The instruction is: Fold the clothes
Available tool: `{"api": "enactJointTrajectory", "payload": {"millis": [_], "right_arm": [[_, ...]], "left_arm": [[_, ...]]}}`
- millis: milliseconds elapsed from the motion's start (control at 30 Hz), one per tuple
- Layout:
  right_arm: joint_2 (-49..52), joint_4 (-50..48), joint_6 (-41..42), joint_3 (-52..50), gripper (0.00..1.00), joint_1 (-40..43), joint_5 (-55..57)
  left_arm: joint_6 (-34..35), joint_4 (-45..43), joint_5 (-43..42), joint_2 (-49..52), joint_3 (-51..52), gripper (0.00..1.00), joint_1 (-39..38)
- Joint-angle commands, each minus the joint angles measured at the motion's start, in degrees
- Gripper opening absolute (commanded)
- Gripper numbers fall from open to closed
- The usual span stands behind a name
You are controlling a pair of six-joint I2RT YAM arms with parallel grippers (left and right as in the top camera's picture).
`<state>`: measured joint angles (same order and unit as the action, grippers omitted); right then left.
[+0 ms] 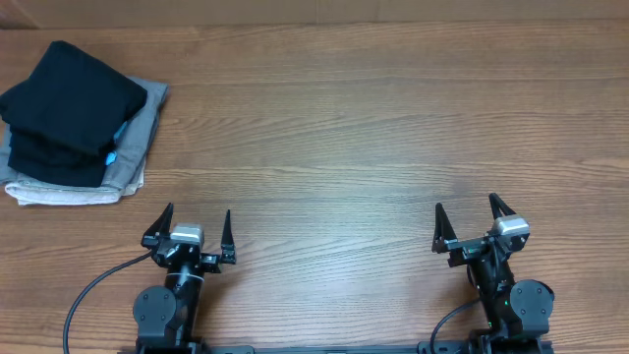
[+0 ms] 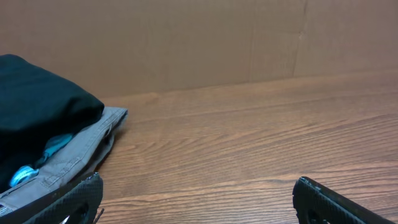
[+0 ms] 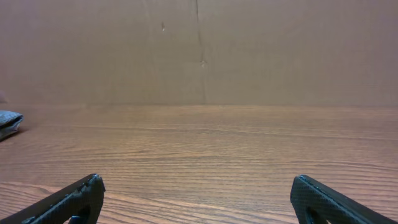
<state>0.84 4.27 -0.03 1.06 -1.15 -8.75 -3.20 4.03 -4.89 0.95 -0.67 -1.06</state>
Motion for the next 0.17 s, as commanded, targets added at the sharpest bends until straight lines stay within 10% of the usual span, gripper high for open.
{"api": "enactJointTrajectory", "payload": {"millis": [0,133], "right_arm": [[-0.6,-0.3,-0.4,-0.6,1.00,0.3,-0.1],[-0.6,-0.3,-0.4,-0.6,1.00,0.3,-0.1]], "left_arm": [[-1.1,-0.1,-0.5,-0.7,0.4,1.00,-0.3],[-1.1,-0.1,-0.5,-0.7,0.4,1.00,-0.3]]}}
